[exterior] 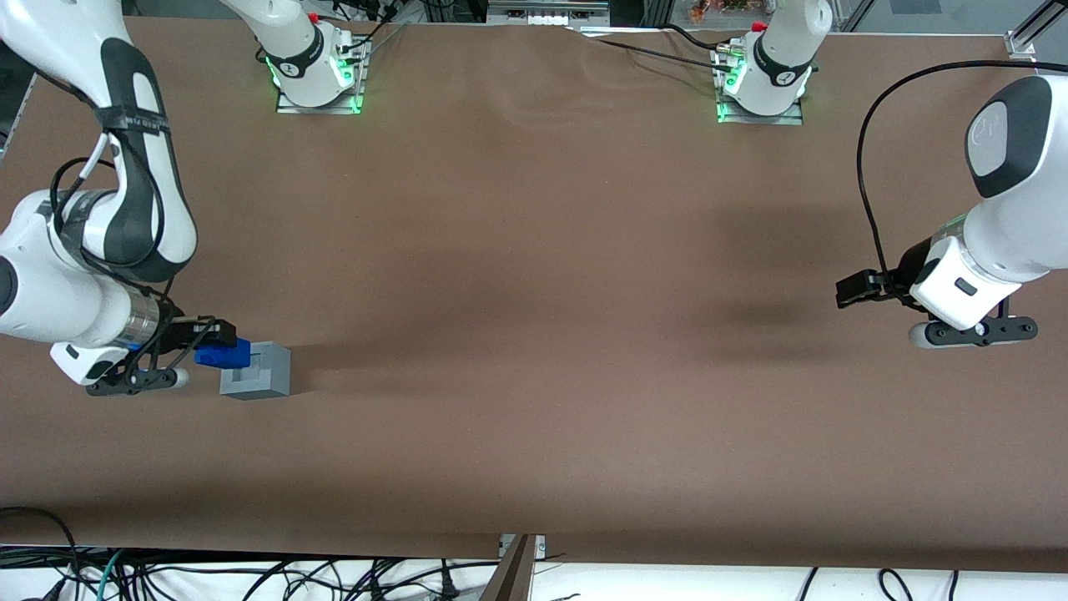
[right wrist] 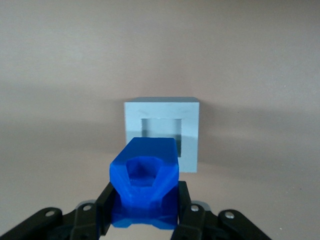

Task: Insert blue part into gray base with right arm
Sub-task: 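Lower the blue block into the gray base's square hole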

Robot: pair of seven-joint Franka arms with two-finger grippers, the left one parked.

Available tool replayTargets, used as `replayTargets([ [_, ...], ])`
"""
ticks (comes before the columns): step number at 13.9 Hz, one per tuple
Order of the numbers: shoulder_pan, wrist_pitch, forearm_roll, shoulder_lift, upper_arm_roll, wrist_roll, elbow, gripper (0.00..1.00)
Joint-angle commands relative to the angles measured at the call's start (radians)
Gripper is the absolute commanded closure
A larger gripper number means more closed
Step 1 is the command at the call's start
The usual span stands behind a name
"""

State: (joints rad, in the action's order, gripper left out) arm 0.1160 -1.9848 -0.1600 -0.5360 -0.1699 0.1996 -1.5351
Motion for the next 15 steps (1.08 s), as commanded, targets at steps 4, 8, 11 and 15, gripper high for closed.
replayTargets([
  [4, -0.022, 0.008, -0.03, -0.059, 0.013, 0.012, 0.053, 0.62],
  [8, -0.012, -0.023, -0.021, -0.067, 0.015, 0.015, 0.046, 0.62],
  [11, -0.012, -0.037, -0.019, -0.074, 0.015, 0.037, 0.046, 0.62],
  [15, -0.013, -0.042, -0.018, -0.078, 0.015, 0.049, 0.046, 0.62],
])
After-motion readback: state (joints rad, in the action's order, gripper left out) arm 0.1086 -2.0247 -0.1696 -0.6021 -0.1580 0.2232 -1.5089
